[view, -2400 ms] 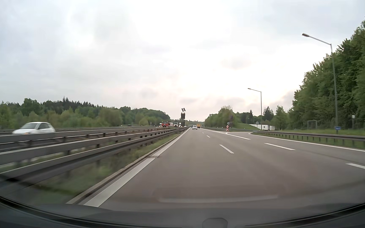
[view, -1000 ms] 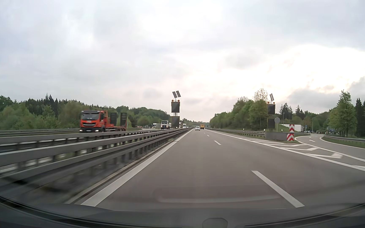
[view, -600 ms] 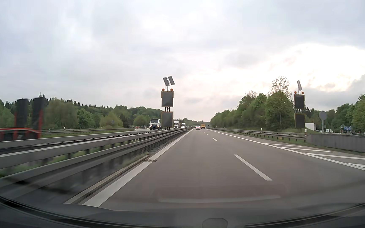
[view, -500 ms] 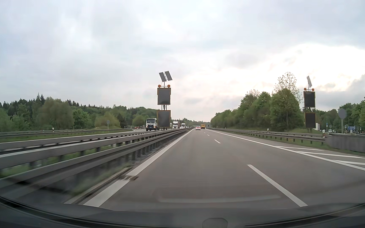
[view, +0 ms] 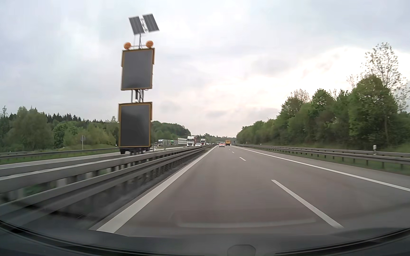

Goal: Follow the waypoints while adhering to traffic rules and regulations

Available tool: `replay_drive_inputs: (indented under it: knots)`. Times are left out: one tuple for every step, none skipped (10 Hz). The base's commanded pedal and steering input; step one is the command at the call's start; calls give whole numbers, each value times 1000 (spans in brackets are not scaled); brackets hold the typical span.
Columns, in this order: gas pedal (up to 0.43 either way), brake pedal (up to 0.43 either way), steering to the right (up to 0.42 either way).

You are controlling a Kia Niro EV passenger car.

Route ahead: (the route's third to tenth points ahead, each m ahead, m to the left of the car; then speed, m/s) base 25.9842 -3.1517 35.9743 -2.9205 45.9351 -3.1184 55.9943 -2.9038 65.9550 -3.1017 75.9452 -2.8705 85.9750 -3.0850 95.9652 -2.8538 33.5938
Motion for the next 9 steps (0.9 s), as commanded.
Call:
replay_drive_inputs:
  knots:
    - [157,0,0]
    - [157,0,0]
    - [150,0,0]
    - [150,0,-1]
    - [138,0,-1]
    - [138,0,-1]
    - [138,0,-1]
    - [138,0,-1]
    - [138,0,-1]
